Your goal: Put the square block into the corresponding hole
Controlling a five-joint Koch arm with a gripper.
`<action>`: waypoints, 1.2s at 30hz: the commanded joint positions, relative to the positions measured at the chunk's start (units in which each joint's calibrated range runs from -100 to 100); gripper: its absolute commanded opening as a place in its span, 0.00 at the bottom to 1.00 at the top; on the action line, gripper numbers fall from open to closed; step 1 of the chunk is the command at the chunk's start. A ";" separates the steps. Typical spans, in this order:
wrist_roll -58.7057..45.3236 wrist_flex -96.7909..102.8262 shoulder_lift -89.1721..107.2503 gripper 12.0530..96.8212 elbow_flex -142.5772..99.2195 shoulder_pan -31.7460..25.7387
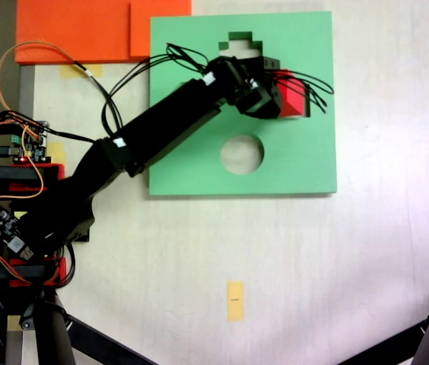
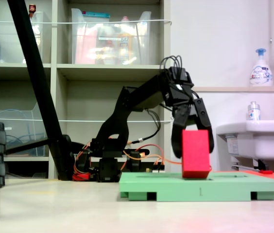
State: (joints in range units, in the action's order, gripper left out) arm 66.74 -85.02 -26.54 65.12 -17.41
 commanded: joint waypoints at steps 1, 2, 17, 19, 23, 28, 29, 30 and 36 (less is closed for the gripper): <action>-0.05 4.76 1.26 0.22 5.07 -0.29; -0.05 4.95 1.26 0.22 5.37 -0.29; -0.15 5.44 1.82 0.25 7.87 0.10; -0.15 5.34 1.68 0.25 7.87 0.15; -0.10 5.34 0.84 0.25 7.77 0.20; -0.49 5.24 -0.42 0.25 7.77 0.20; -0.83 5.05 -0.70 0.25 7.77 0.20; -0.98 4.86 -0.97 0.25 7.77 0.20; -1.76 4.18 -2.51 0.26 7.67 0.24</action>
State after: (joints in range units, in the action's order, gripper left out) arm 65.32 -84.43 -29.69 68.35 -17.41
